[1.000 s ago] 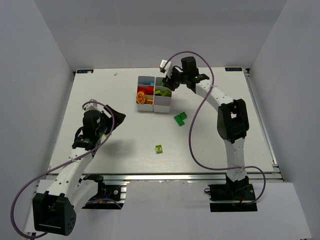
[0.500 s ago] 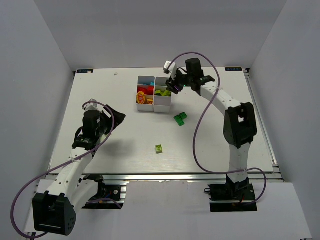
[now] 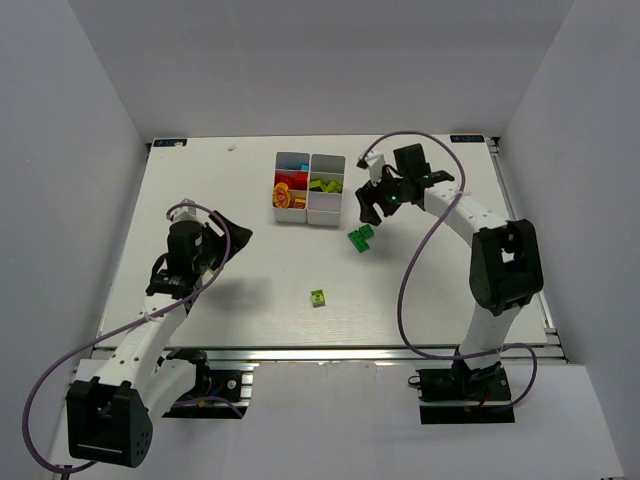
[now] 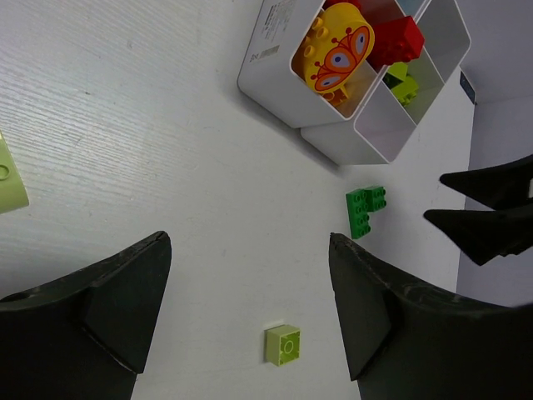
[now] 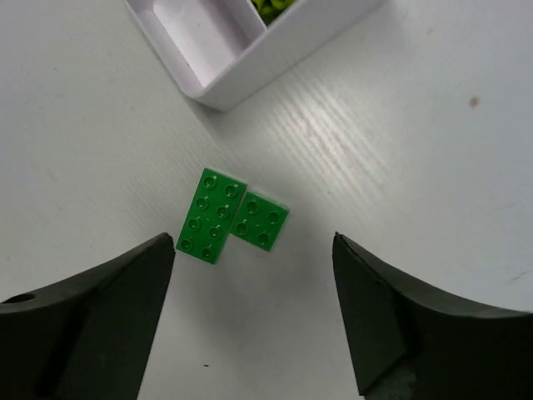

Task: Sort the legos into containers by color

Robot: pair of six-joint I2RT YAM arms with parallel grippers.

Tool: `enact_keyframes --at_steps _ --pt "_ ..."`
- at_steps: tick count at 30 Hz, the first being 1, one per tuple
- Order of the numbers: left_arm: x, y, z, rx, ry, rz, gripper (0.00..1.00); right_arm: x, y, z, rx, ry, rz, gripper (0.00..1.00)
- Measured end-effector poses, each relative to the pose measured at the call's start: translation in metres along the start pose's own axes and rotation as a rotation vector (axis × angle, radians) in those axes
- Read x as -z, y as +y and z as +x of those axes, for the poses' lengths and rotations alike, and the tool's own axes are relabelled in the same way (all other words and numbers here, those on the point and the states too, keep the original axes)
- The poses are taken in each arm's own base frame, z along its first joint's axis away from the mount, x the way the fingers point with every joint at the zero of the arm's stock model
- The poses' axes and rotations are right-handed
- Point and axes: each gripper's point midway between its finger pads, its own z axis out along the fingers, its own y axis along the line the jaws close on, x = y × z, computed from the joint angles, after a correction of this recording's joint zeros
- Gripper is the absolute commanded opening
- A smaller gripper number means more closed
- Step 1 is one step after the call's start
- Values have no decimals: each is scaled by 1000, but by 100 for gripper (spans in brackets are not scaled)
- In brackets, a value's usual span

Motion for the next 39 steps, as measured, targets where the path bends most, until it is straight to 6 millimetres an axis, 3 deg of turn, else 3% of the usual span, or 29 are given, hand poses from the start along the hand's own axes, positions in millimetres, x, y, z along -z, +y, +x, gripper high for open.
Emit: enact_keyframes --at_steps 6,14,32,39 --pt "1 0 0 0 -2 2 86 -33 -3 40 -109 118 -8 78" --pt "6 -4 -4 -1 -23 17 86 -54 -11 61 -144 184 13 64" --pt "6 -1 -2 1 -20 10 86 -62 -3 60 -128 191 1 61" --pt "6 1 0 3 -15 5 86 -62 -5 63 -123 200 16 53"
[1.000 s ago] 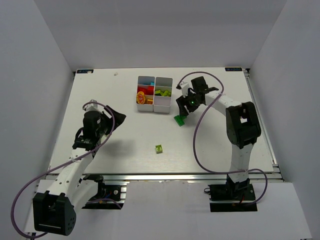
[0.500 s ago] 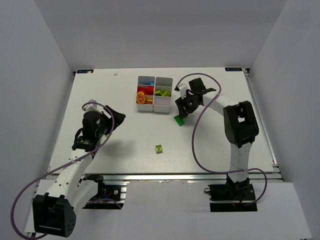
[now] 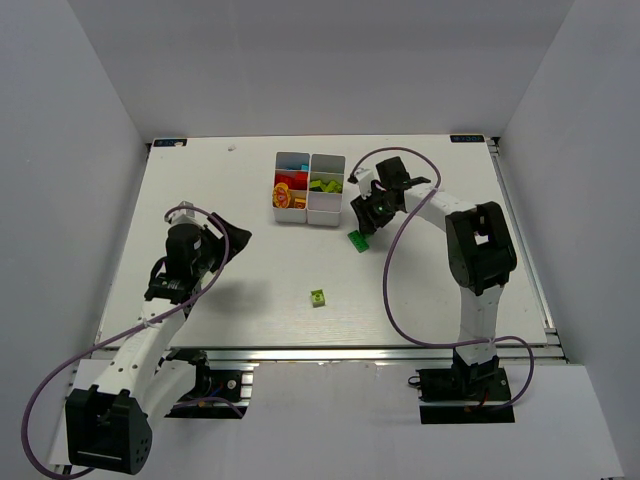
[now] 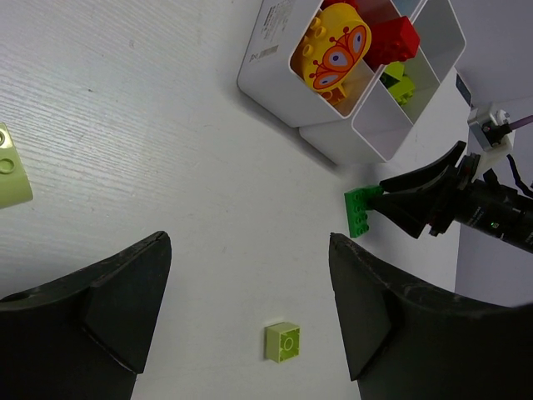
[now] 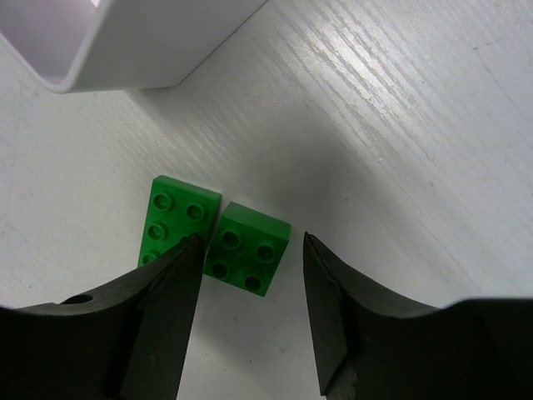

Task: Sort the legos into containers by color

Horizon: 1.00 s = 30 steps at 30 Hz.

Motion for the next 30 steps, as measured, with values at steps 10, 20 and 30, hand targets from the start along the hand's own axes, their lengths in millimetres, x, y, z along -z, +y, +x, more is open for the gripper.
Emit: enact_keyframes --at_steps 10,20,30 --pt "0 1 1 1 3 -3 86 -2 -7 4 7 14 26 25" --pt "-1 2 2 1 7 -6 86 16 2 -36 50 -108 -43 0" --pt "-2 3 3 1 12 -10 86 91 6 -187 246 -524 -17 0"
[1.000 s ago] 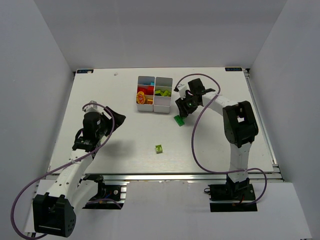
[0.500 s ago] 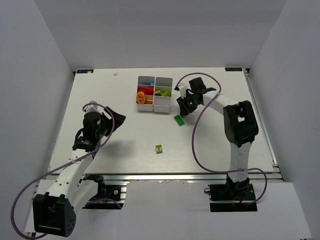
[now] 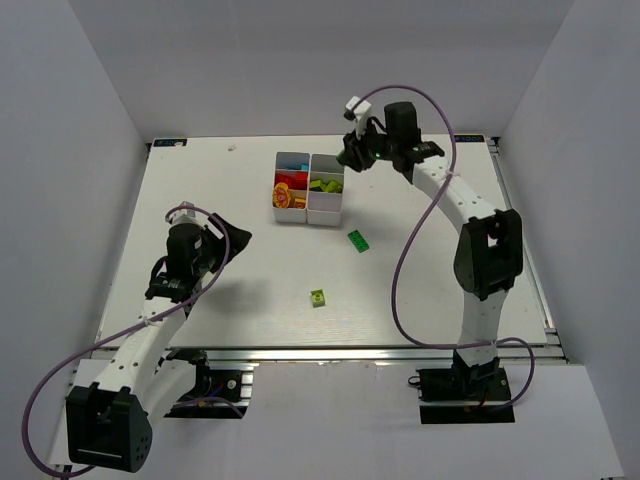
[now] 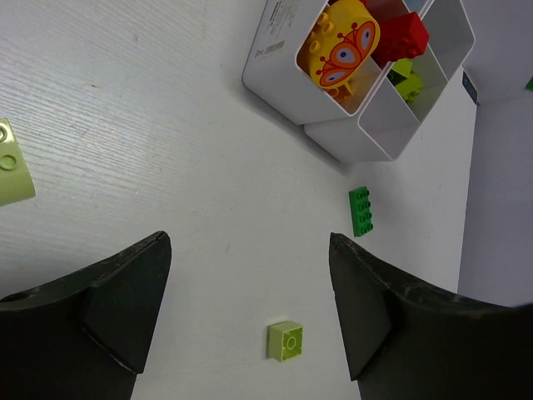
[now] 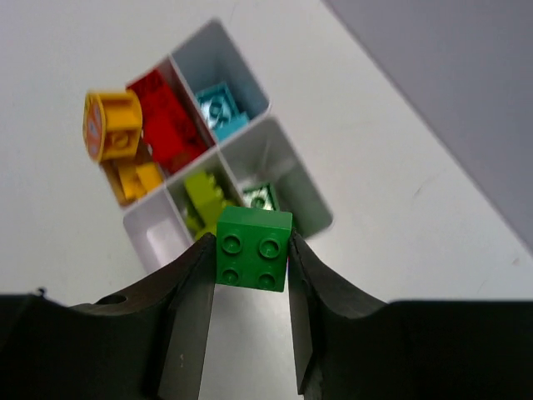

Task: Sort the legos into containers by color

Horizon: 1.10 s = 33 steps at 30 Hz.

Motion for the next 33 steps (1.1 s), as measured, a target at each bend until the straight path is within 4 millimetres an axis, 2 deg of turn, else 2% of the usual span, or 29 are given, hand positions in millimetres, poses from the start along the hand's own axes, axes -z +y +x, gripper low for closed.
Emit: enact_keyframes --at_steps 1,3,6,12,14,23,28,29,30,33 --pt "0 0 0 0 0 -1 86 -2 -3 -12 16 -25 7 0" --pt "0 0 0 0 1 -1 86 -10 -8 -34 47 -74 16 7" --pt "0 0 0 0 1 -2 86 -26 -9 -46 76 -106 28 14" --pt "0 1 0 -1 2 -2 86 -62 -2 -15 67 -51 19 21" --pt "0 1 0 -1 1 -2 86 -68 -3 -6 63 -32 23 29" --pt "-1 2 1 -3 6 -6 86 -68 -12 -3 88 -21 63 70" --pt "-2 2 2 -6 7 -8 86 -68 -14 -2 104 -18 72 77" --pt "-2 2 2 -6 7 -8 86 -68 -14 -2 105 -18 72 87" --pt "-2 2 2 -6 7 -8 86 -68 -14 -2 110 -17 71 89" --pt "-2 3 2 -7 7 -9 86 -65 -13 1 144 -9 66 90"
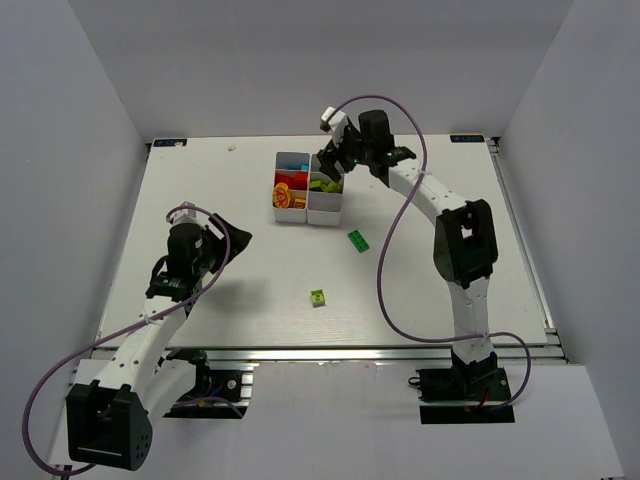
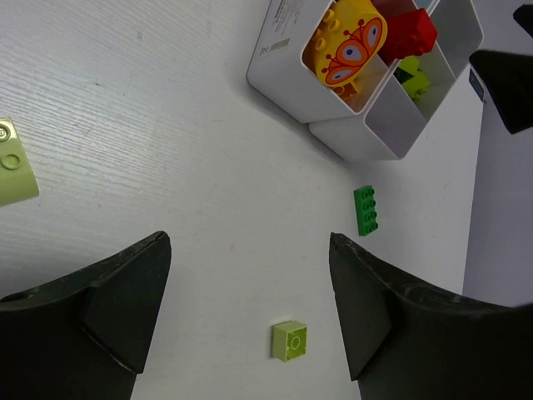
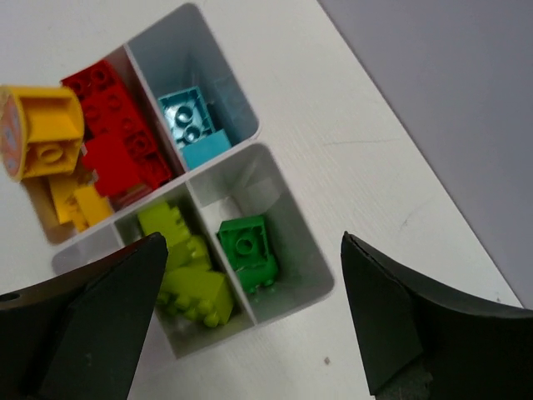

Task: Sort the legos into containers by color

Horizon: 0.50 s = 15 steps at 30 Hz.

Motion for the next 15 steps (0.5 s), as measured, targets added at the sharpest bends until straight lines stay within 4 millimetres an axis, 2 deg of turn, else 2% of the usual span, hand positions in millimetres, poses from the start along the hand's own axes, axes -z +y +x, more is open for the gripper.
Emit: enact_keyframes --at_steps 2,4,7,8,10,12,15 --pt "0 0 0 0 0 -1 86 11 6 7 19 16 -13 89" --pt "0 0 0 0 -1 -1 86 28 19 12 33 24 -65 82" --pt "0 1 -1 -2 -5 -5 86 57 30 8 44 13 -142 51" --pt "0 1 -1 -3 -7 -7 86 67 31 6 42 13 -159 32" --pt "0 2 -2 -7 -11 -11 86 85 33 7 48 17 -178 18" --pt "0 3 -2 -10 -13 -14 86 103 39 22 20 55 -190 20" --pt "0 4 -2 -14 -14 -18 86 115 61 63 -63 154 -224 35"
